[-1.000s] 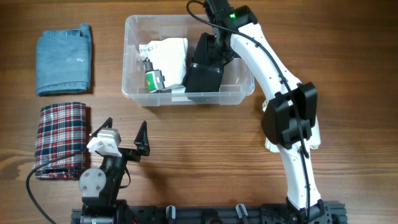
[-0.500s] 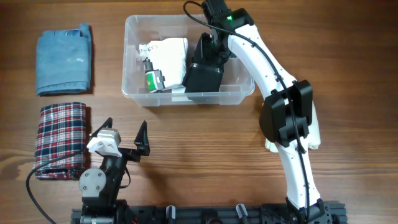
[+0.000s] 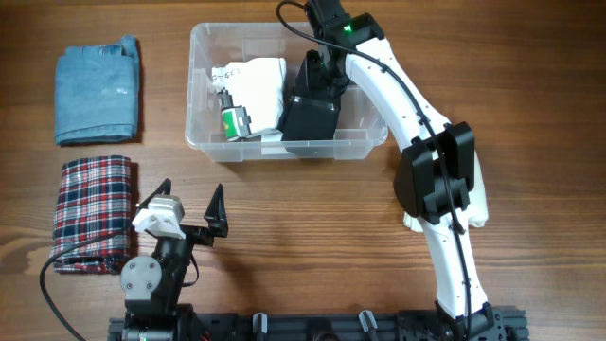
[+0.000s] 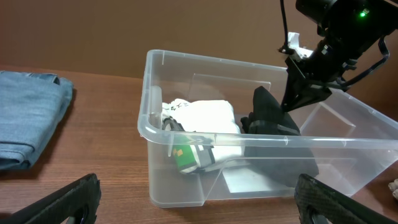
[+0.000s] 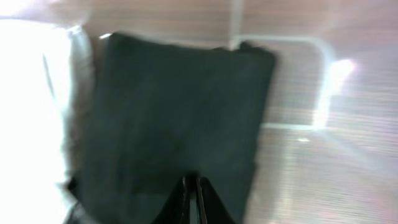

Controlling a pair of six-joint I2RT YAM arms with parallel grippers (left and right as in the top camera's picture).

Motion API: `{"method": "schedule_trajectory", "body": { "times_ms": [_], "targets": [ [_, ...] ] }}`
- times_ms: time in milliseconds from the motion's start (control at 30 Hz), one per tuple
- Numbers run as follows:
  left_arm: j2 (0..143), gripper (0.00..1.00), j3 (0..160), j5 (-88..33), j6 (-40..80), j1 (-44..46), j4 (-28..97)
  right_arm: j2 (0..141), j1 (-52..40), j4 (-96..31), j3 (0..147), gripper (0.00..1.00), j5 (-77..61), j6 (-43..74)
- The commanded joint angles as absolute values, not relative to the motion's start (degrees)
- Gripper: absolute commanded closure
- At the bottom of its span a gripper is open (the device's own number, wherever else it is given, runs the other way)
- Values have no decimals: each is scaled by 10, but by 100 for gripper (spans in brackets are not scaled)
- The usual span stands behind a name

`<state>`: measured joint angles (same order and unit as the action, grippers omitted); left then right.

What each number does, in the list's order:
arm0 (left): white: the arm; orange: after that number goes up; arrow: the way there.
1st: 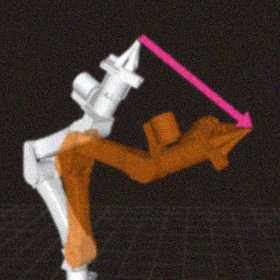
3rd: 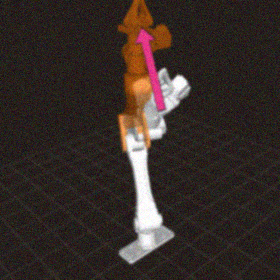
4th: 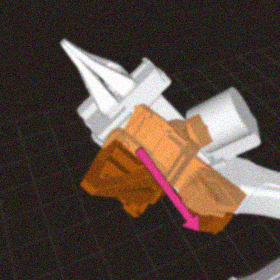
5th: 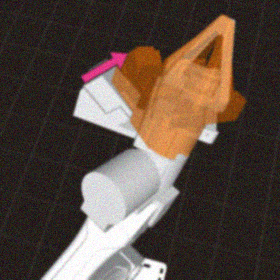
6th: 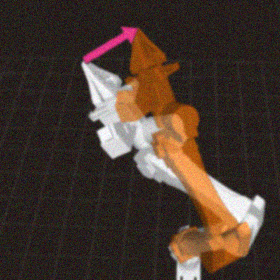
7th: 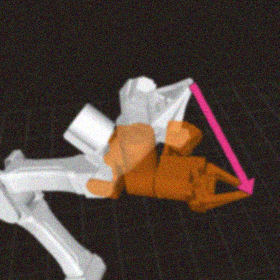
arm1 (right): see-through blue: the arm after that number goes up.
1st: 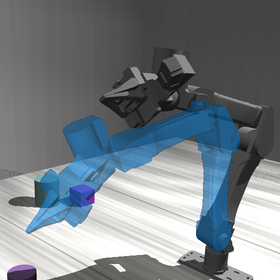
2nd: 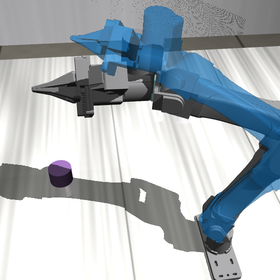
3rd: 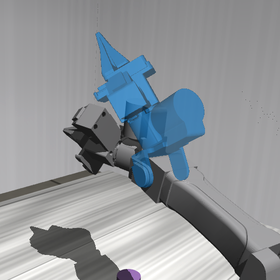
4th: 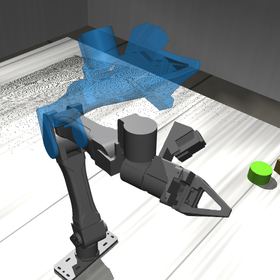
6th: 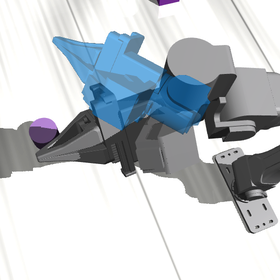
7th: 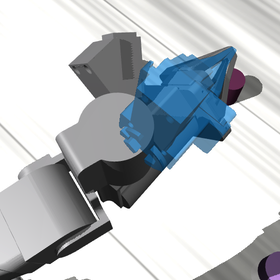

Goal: Pack container

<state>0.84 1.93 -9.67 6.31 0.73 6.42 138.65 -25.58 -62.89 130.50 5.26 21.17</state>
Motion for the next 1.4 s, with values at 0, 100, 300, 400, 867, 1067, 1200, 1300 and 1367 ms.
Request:
{"method": "schedule_trajectory", "body": {
  "times_ms": [0,100,300,400,867,1067,1200,1300,1367],
  "targets": [
    [5,0,18,-93,66,4,65,1366,-258,-642,1309,95,153,224],
    [5,0,18,-93,66,4,65,1368,-258,-657,1308,96,164,237],
    [5,0,18,-93,66,4,65,1381,-258,-654,1308,96,128,242],
    [5,0,18,-93,66,4,65,1396,-258,-656,1308,96,115,241],
    [5,0,18,-93,66,4,65,1408,-260,-626,1308,96,-10,241],
    [5,0,18,-93,66,4,65,1394,-260,-628,1309,96,132,271],
    [5,0,18,-93,66,4,65,1381,-257,-623,1309,96,181,251],
    [5,0,18,-93,66,4,65,1382,-255,-634,1309,96,186,238],
    [5,0,18,-93,66,4,65,1385,-255,-641,1308,96,183,238]
  ]
}}
